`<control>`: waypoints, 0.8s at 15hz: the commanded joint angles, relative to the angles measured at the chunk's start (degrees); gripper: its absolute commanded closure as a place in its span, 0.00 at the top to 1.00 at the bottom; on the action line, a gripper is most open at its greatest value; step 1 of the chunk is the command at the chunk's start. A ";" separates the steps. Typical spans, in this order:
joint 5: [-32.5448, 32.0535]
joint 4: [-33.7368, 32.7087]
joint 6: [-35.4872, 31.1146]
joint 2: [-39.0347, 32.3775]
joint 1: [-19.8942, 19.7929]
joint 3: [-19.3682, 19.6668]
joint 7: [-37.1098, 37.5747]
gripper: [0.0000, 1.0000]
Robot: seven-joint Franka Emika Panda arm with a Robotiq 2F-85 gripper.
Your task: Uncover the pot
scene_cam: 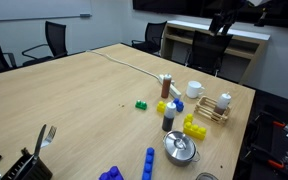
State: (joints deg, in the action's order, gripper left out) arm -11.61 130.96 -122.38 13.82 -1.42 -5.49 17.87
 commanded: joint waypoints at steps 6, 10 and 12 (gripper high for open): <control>0.02 -3.92 -2.74 -10.96 6.74 -3.78 1.49 1.00; 0.04 -3.05 -2.30 -10.56 7.21 -3.39 3.15 1.00; 0.05 -3.05 -2.30 -10.53 7.13 -3.10 3.14 1.00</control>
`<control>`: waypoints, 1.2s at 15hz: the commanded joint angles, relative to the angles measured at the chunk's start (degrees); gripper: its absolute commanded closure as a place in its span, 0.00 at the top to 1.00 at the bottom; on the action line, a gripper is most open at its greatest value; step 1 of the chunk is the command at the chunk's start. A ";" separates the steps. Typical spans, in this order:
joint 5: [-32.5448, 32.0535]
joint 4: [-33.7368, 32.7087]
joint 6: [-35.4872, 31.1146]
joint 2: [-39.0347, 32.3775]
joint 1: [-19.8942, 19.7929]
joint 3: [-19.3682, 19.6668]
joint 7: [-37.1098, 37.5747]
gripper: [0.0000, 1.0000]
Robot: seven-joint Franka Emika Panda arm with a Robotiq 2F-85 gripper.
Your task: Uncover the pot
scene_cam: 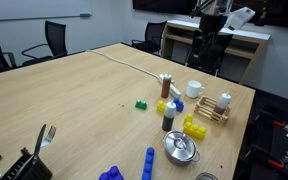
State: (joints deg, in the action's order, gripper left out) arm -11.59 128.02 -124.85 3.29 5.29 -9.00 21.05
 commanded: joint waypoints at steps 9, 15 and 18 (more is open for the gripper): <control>-1.20 2.32 -2.44 -3.23 5.56 -3.31 -4.57 1.00; -0.11 2.11 -1.39 -5.33 8.98 -5.16 -8.94 1.00; -0.11 2.10 -1.38 -5.29 8.88 -4.92 -8.78 1.00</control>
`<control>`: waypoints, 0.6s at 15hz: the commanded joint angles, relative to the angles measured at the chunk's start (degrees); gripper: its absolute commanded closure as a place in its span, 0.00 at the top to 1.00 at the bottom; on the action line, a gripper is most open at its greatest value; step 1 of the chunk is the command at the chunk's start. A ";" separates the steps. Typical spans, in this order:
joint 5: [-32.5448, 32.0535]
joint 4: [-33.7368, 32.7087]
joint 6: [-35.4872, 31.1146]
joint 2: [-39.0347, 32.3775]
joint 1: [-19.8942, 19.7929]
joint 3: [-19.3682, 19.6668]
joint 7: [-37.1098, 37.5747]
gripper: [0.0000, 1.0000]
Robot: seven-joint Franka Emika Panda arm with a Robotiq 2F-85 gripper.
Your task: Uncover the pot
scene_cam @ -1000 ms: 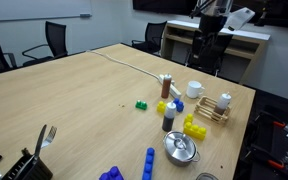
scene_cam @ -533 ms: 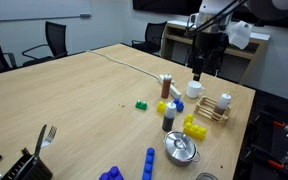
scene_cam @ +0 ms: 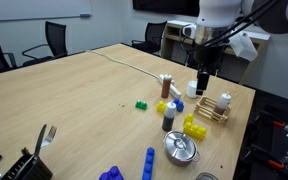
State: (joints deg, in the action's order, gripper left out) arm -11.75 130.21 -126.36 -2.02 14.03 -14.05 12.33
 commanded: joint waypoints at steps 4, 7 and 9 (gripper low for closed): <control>0.05 -0.09 0.13 0.01 0.14 0.17 -0.05 1.00; -0.55 -1.29 0.42 -2.47 1.01 -0.60 -1.07 1.00; -0.60 -1.61 -0.39 -4.38 2.01 -1.33 -2.06 1.00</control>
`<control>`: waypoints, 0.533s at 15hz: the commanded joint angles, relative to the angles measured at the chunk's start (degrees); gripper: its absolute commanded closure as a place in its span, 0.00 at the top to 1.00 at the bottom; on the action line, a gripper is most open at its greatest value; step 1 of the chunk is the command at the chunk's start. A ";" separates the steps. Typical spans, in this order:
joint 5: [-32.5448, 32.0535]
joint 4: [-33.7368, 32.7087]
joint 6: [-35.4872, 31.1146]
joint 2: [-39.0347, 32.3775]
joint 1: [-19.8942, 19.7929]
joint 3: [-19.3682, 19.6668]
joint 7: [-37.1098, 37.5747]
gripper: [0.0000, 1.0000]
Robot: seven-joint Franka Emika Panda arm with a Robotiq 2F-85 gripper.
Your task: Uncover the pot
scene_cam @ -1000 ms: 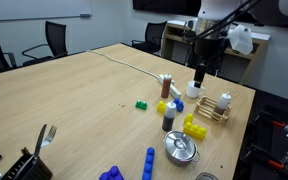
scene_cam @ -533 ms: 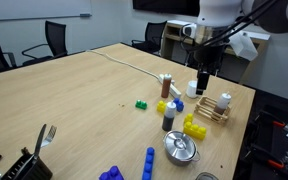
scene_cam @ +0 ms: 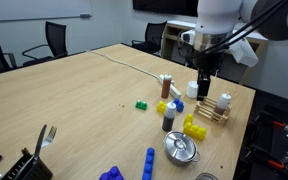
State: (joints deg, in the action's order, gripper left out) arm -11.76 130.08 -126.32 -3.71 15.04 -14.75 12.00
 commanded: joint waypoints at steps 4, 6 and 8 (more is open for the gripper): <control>1.26 -2.61 -3.79 -7.84 3.17 -1.26 0.77 1.00; 3.79 -3.50 -5.09 -10.29 3.68 -1.26 1.76 1.00; 7.27 -4.67 -5.91 -12.83 3.90 -1.54 1.61 1.00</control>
State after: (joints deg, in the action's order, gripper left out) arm -8.48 127.60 -131.53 -13.69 18.70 -16.09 13.50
